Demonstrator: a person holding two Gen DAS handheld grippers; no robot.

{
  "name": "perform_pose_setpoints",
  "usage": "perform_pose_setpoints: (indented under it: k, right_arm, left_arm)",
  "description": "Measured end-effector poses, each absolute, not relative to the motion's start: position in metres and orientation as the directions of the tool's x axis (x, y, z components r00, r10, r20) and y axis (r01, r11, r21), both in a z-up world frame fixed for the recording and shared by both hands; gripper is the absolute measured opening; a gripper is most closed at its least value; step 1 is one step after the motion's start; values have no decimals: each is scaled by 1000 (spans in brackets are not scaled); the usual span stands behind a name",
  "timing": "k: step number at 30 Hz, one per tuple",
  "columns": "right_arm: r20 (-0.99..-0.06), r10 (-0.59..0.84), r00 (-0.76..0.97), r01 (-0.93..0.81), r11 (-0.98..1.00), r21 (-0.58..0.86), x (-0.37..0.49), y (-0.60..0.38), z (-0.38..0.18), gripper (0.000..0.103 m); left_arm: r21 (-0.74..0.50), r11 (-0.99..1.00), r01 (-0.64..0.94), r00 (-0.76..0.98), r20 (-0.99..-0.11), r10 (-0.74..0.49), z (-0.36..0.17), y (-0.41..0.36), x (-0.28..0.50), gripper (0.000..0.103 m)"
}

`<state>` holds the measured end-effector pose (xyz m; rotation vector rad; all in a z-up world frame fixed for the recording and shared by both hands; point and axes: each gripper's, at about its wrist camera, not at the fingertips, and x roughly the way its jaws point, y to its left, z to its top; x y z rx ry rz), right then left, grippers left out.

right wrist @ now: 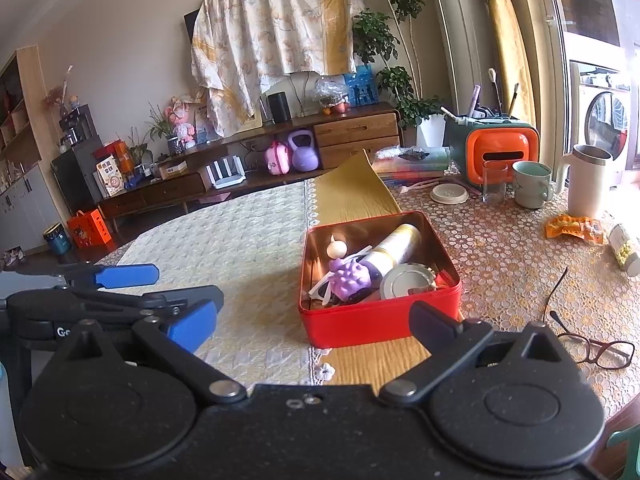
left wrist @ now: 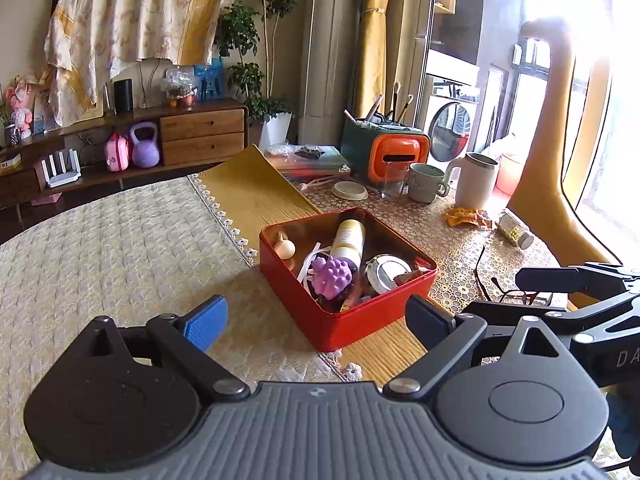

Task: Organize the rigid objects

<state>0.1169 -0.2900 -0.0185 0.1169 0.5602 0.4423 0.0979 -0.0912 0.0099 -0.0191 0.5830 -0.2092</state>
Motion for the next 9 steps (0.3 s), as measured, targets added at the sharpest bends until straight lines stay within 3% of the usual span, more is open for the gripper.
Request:
perform_pose_setpoints:
  k: [9]
  right_arm:
    - [-489, 430, 759, -361, 903, 235, 114, -290, -18, 103]
  left_arm:
    - [-71, 982, 176, 822, -538, -186, 11, -88, 95, 96]
